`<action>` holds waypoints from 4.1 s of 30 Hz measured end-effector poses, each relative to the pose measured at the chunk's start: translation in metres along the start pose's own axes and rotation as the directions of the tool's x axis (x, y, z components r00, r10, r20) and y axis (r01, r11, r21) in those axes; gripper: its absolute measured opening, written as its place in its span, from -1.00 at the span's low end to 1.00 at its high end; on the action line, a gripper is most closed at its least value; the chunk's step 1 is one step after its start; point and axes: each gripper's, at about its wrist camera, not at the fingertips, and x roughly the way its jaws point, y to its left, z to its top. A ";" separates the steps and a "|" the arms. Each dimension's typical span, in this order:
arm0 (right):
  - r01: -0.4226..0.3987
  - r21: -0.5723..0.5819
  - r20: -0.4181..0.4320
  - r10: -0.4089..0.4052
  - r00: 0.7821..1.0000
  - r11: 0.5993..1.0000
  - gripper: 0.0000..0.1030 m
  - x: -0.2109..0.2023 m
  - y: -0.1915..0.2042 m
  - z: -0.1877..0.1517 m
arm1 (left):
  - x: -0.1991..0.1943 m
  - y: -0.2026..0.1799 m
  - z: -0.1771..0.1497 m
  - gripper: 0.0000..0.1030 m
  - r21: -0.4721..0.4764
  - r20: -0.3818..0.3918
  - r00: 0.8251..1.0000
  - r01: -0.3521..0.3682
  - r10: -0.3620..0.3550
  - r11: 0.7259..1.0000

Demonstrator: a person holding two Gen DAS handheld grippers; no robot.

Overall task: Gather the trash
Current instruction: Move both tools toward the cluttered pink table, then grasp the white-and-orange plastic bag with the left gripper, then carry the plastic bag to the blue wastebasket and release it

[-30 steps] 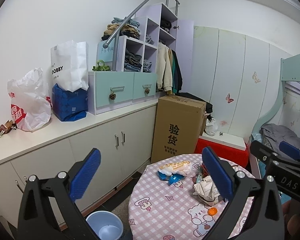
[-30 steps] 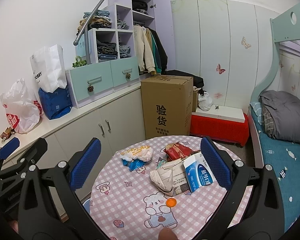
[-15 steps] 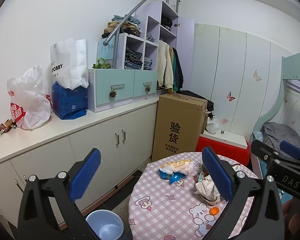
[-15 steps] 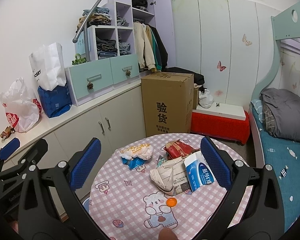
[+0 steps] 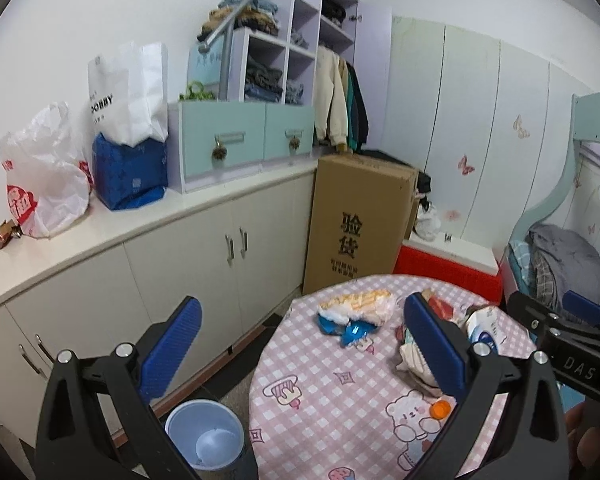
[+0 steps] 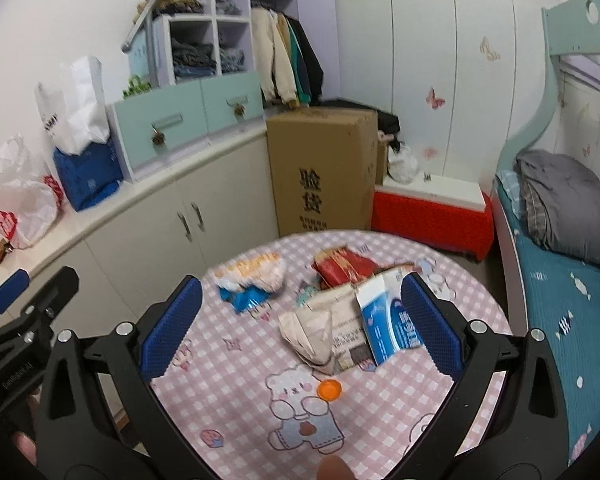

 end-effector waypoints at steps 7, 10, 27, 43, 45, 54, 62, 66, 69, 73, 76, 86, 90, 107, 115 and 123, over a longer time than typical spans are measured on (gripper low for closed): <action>0.057 0.008 -0.166 -0.055 0.985 0.998 0.89 0.060 -0.027 -0.040 | 0.052 -0.006 -0.026 0.92 0.026 -0.119 0.993 0.003 0.000 1.000; 0.075 0.004 -0.259 -0.072 0.963 0.997 0.89 0.091 -0.038 -0.067 | 0.074 -0.005 -0.039 0.92 0.029 -0.174 0.985 0.006 -0.001 1.000; 0.007 -0.071 -0.411 -0.036 0.911 0.997 -0.43 0.148 -0.037 -0.121 | 0.158 -0.019 -0.076 0.92 0.114 -0.320 0.947 0.058 -0.019 0.992; -0.011 0.063 -0.374 0.033 0.927 0.998 -0.43 0.129 -0.076 -0.110 | 0.258 -0.076 -0.042 0.92 0.348 -0.343 0.932 0.243 -0.119 0.905; -0.012 0.065 -0.371 0.035 0.928 0.998 -0.43 0.129 -0.076 -0.107 | 0.274 -0.084 -0.040 0.92 0.380 -0.365 0.925 0.252 -0.106 0.890; -0.015 0.067 -0.353 0.038 0.935 0.998 -0.43 0.122 -0.075 -0.100 | 0.307 -0.084 -0.034 0.11 0.294 -0.453 0.845 0.443 -0.285 0.847; -0.028 0.056 -0.327 0.045 0.944 0.998 -0.43 0.113 -0.067 -0.092 | 0.272 -0.057 -0.015 0.05 0.205 -0.361 0.862 0.445 -0.356 0.872; -0.042 0.047 -0.302 0.054 0.952 0.998 -0.43 0.104 -0.060 -0.083 | 0.249 -0.039 -0.004 0.05 0.158 -0.305 0.878 0.429 -0.369 0.889; -0.056 0.033 -0.286 0.063 0.956 0.998 -0.43 0.099 -0.051 -0.076 | 0.225 -0.019 0.002 0.05 0.112 -0.254 0.893 0.408 -0.371 0.906; -0.097 -0.001 -0.264 0.093 0.960 0.995 -0.43 0.094 -0.028 -0.065 | 0.200 0.010 0.003 0.05 0.054 -0.211 0.914 0.364 -0.346 0.930; -0.143 -0.024 -0.260 0.132 0.957 0.989 -0.43 0.095 -0.006 -0.058 | 0.182 0.043 -0.001 0.05 -0.015 -0.191 0.931 0.314 -0.311 0.949; -0.414 -0.094 -0.336 0.362 0.869 0.906 -0.43 0.132 0.127 -0.051 | 0.170 0.189 -0.068 0.05 -0.259 -0.280 0.950 0.062 -0.136 0.964; -0.536 -0.073 -0.427 0.460 0.779 0.841 -0.43 0.160 0.199 -0.065 | 0.174 0.242 -0.110 0.06 -0.337 -0.356 0.931 -0.049 -0.079 0.940; -0.511 0.012 -0.756 0.342 0.558 0.859 -0.27 0.304 0.337 -0.173 | 0.255 0.334 -0.249 0.21 -0.454 -0.628 0.773 -0.267 -0.092 0.850; -0.504 -0.016 -0.748 0.324 0.579 0.864 0.58 0.303 0.341 -0.174 | 0.261 0.342 -0.255 0.63 -0.410 -0.681 0.731 -0.329 -0.046 0.851; -0.526 -0.075 -0.704 0.329 0.630 0.847 0.88 0.280 0.341 -0.158 | 0.229 0.345 -0.231 0.67 -0.381 -0.654 0.755 -0.383 0.048 0.842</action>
